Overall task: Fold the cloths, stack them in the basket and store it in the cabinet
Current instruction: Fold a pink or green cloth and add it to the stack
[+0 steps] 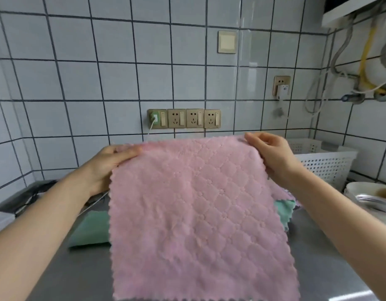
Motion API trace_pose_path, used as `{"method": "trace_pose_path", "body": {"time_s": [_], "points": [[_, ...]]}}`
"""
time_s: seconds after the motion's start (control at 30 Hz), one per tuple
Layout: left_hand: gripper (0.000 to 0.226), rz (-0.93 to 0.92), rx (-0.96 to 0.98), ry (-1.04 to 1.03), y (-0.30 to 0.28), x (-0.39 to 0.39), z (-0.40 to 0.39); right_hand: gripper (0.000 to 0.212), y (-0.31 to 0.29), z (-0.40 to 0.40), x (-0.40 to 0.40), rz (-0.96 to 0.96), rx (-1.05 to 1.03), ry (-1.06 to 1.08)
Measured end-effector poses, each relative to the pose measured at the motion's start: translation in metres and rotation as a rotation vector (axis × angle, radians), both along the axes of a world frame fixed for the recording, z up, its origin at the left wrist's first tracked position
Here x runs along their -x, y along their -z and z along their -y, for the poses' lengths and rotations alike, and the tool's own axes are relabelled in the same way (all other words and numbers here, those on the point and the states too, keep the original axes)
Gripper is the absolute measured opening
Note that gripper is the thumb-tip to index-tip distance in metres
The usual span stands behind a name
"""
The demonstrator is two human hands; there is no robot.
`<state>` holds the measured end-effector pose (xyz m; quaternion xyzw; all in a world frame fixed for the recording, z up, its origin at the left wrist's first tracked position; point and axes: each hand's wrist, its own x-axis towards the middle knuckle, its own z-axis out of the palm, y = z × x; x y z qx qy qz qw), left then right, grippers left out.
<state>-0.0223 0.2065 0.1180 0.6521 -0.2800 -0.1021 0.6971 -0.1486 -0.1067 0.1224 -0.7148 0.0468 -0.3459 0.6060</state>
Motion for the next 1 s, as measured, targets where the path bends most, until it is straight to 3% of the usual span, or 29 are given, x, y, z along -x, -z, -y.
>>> {"method": "trace_pose_path", "body": {"time_s": [0.07, 0.2, 0.27, 0.33, 0.4, 0.57, 0.9, 1.0], "points": [[0.064, -0.054, -0.062, -0.075, 0.026, -0.015, -0.01, 0.024, 0.022, 0.001, -0.01, -0.106, 0.054, -0.016], [0.009, -0.049, -0.467, -0.189, 0.101, -0.035, -0.027, 0.02, 0.091, 0.001, -0.036, -0.513, 0.397, -0.051], [0.01, 0.054, -0.681, -0.259, 0.142, -0.045, -0.03, 0.013, 0.132, -0.001, -0.048, -0.678, 0.562, -0.094], [0.013, 0.086, -0.748, -0.29, 0.172, -0.055, -0.032, 0.008, 0.161, -0.001, -0.062, -0.758, 0.65, -0.095], [0.008, 0.119, -0.781, -0.343, 0.189, -0.063, -0.029, 0.011, 0.172, -0.002, -0.074, -0.78, 0.63, -0.061], [0.013, 0.246, -0.81, -0.494, 0.198, -0.083, -0.012, 0.006, 0.182, -0.003, -0.103, -0.755, 0.246, -0.001], [0.016, 0.529, -0.942, -0.589, 0.231, -0.097, 0.003, 0.02, 0.206, -0.005, -0.129, -0.703, 0.271, 0.078], [0.032, 0.714, -0.941, -0.53, 0.237, -0.107, -0.002, 0.032, 0.21, -0.005, -0.127, -0.671, 0.446, 0.109]]}}
